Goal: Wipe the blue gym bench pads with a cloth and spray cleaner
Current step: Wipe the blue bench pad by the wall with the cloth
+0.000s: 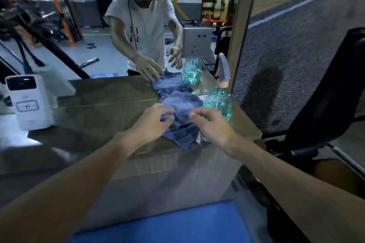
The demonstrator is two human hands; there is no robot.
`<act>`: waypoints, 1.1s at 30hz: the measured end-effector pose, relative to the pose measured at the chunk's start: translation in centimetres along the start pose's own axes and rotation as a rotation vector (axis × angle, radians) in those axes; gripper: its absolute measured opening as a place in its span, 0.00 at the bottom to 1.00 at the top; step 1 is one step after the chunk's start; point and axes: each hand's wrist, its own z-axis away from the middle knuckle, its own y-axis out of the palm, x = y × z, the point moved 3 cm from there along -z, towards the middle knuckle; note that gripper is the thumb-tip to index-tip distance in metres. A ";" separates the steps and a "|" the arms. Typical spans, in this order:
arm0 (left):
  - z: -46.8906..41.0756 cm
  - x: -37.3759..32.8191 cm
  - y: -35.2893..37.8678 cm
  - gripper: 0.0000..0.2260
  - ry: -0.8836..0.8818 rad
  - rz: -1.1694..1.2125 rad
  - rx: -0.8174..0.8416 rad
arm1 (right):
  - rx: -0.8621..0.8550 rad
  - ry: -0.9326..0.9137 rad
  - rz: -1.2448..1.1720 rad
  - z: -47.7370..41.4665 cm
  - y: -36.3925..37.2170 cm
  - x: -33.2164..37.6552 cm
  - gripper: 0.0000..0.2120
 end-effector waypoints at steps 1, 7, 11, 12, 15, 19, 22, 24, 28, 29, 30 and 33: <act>0.0 0.4 0.4 0.09 -0.032 0.015 0.029 | 0.019 -0.001 0.077 -0.5 0.6 -0.2 0.07; 0.7 1.3 0.6 0.07 -0.186 0.105 -0.131 | 0.099 -0.074 0.424 -1.6 2.7 -2.3 0.29; 2.3 1.6 0.8 0.12 -0.268 0.195 -0.098 | 0.082 -0.154 0.458 -0.9 3.1 -2.9 0.25; 2.8 1.7 1.0 0.07 -0.319 0.242 -0.125 | 0.077 -0.188 0.461 -0.3 3.2 -2.5 0.20; 4.9 1.0 0.6 0.18 -0.479 0.410 -0.158 | 0.080 -0.234 0.363 2.5 3.1 -1.0 0.13; 11.0 -2.2 0.6 0.16 -0.543 0.647 -0.302 | 0.049 -0.263 0.212 7.8 1.8 -0.6 0.12; 15.5 -5.0 3.5 0.12 -0.692 1.004 -0.242 | 0.042 -0.208 0.099 11.6 0.6 -1.8 0.15; 16.6 -6.0 5.8 0.14 -0.780 1.213 -0.150 | 0.051 -0.176 0.056 13.5 -0.2 -2.9 0.15; 16.9 -7.6 9.3 0.12 -0.761 1.351 -0.213 | 0.135 -0.145 0.039 16.9 -2.7 -6.0 0.17; 17.1 -8.2 10.3 0.13 -0.727 1.352 -0.232 | 0.180 -0.100 -0.010 17.6 -3.6 -7.2 0.19; 17.4 -8.9 11.3 0.15 -0.700 1.345 -0.238 | 0.227 -0.018 -0.100 18.3 -4.6 -8.5 0.22; 18.3 -10.5 15.5 0.20 -0.636 1.308 -0.190 | 0.303 0.441 -0.696 20.1 -7.2 -12.6 0.34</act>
